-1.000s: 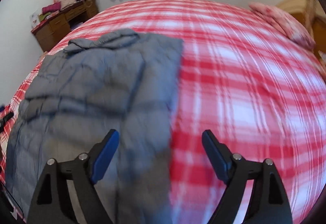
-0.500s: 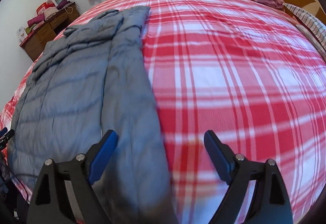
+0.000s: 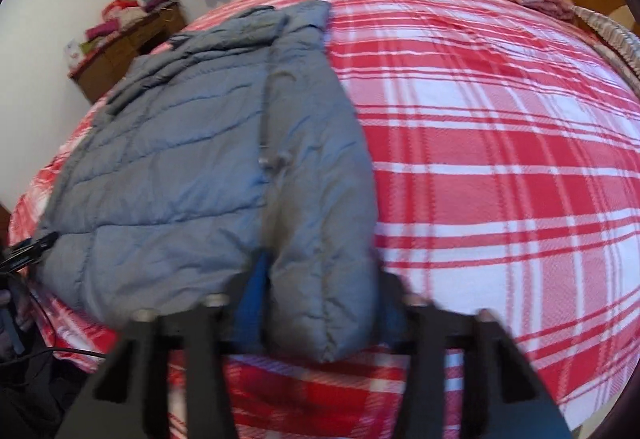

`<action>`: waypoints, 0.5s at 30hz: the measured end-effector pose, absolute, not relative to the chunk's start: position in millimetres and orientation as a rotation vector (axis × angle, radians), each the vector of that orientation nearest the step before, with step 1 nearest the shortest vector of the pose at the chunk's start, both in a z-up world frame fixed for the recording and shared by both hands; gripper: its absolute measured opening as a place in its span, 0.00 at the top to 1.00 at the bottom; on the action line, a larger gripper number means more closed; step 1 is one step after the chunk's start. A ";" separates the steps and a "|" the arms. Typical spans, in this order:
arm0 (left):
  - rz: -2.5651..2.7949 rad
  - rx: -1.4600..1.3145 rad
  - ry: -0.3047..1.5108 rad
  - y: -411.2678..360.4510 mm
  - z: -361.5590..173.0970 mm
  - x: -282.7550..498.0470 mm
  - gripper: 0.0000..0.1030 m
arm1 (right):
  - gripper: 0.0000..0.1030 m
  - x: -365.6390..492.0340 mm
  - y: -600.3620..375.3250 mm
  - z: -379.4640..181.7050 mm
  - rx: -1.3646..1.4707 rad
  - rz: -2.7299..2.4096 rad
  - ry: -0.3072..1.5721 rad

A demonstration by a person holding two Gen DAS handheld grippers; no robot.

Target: Fold large clothes

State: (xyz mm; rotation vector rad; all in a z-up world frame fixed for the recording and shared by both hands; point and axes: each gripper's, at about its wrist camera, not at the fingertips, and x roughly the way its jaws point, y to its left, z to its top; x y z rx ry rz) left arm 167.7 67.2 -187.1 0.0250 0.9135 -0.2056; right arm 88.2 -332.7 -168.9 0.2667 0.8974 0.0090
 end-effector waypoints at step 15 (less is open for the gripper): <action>-0.364 0.015 0.560 79.2 -35.8 82.2 0.91 | 0.89 13.5 -344.8 -35.5 0.305 0.102 0.499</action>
